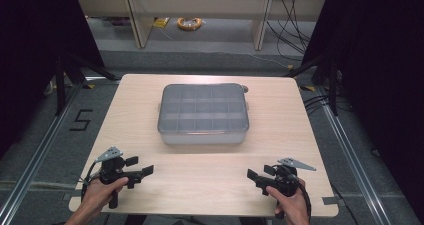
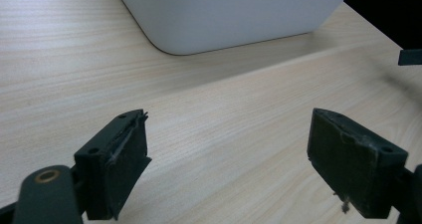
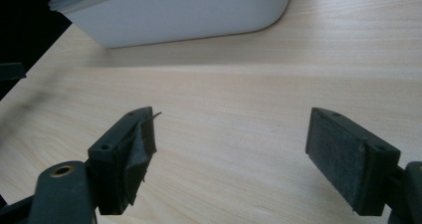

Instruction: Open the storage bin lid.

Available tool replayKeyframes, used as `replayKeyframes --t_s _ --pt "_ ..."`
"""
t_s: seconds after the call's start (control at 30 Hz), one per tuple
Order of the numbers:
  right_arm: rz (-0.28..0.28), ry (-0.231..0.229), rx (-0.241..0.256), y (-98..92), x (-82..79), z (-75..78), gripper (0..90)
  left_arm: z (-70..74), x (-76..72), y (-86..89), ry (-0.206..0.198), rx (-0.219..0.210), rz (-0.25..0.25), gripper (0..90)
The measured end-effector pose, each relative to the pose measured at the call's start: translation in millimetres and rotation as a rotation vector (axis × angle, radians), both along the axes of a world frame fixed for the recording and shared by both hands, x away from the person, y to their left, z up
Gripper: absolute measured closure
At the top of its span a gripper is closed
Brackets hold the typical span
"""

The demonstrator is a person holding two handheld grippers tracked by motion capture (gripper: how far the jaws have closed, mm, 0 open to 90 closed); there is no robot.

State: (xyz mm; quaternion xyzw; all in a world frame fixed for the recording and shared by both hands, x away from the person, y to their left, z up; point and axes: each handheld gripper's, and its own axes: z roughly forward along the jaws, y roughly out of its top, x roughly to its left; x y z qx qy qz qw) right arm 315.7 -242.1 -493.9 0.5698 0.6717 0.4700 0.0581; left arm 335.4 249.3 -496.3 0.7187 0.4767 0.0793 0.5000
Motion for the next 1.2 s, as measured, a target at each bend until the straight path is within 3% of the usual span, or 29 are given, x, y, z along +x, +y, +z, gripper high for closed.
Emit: replayKeyframes --t_s 0.07,0.1,0.13,0.17,0.2,0.3,0.37,0.4,0.43,0.5,0.57,0.63,0.77,0.87,0.9,0.93,0.97,1.0,1.07,1.1,1.13,1.2 --pt "0.003 -0.006 0.004 -0.9 0.1 0.0 20.8 -0.5 0.1 -0.1 -0.003 -0.003 0.007 15.6" --pt "0.014 -0.033 -0.021 -3.1 1.2 -0.8 20.8 -0.7 0.1 -0.1 -0.002 -0.004 0.007 15.5" --pt "-0.002 0.002 0.007 -1.0 -0.3 0.0 20.9 -0.7 0.1 0.0 0.000 -0.001 0.004 15.3" --pt "-0.008 0.010 0.005 -1.1 -0.1 -0.3 20.9 -0.7 0.1 0.0 0.000 -0.001 0.004 15.2" --pt "0.003 -0.016 -0.020 -4.4 2.6 -3.5 20.9 -0.8 0.7 0.3 -0.001 -0.001 0.005 15.1" --pt "-0.016 0.014 0.025 -2.2 2.4 -3.4 20.9 -0.2 0.5 1.0 0.006 0.000 0.008 15.0" --pt "0.006 -0.031 -0.012 -6.5 5.5 -3.1 20.9 0.1 0.7 1.1 0.004 -0.003 0.012 14.8" --pt "-0.019 0.008 -0.007 -4.1 3.9 -0.2 21.0 0.2 0.4 0.6 0.000 -0.003 0.019 14.8" --pt "0.001 -0.021 -0.004 -5.1 6.9 -2.9 21.0 0.6 0.3 0.7 0.003 0.000 0.016 14.8" --pt "0.009 -0.038 0.001 -4.7 10.2 -2.9 20.8 1.2 0.3 1.3 0.001 -0.003 0.011 14.7" --pt "-0.006 -0.016 0.039 -3.4 11.3 2.6 20.8 1.4 0.6 1.0 0.011 -0.010 0.020 14.7" --pt "-0.003 -0.039 0.038 -5.6 15.8 5.1 20.8 0.7 1.5 1.5 0.019 -0.026 0.010 14.8" --pt "-0.014 -0.040 0.083 -7.1 25.2 6.5 22.4 2.3 2.8 2.5 0.024 -0.048 0.009 15.5" --pt "-0.018 -0.037 0.073 -7.9 32.0 9.7 24.1 3.7 3.3 2.2 0.024 -0.052 0.010 15.8" --pt "-0.017 -0.055 0.058 -8.6 35.0 8.9 24.9 4.1 3.6 1.2 0.014 -0.058 0.024 15.8" --pt "-0.014 -0.054 0.063 -9.0 38.1 10.9 26.0 5.3 4.2 2.2 0.021 -0.051 0.010 15.9" --pt "-0.036 -0.024 0.084 -6.4 38.7 13.4 26.2 6.3 4.4 1.9 0.019 -0.052 0.011 16.0" --pt "-0.020 -0.066 0.057 -8.6 44.7 12.9 26.4 6.9 4.5 1.3 0.019 -0.059 0.013 16.0" --pt "-0.021 -0.047 0.074 -7.8 49.6 17.5 28.2 8.1 5.7 1.4 0.022 -0.069 0.012 16.0" --pt "-0.042 -0.017 0.095 -5.3 50.6 20.5 28.8 9.3 6.6 1.9 0.024 -0.072 0.011 16.2" --pt "-0.026 -0.066 0.065 -7.7 56.5 19.1 29.5 10.5 6.8 1.6 0.023 -0.072 0.024 16.6" --pt "-0.025 -0.062 0.070 -7.0 60.3 22.0 30.6 11.2 8.4 1.9 0.018 -0.082 0.028 16.7"
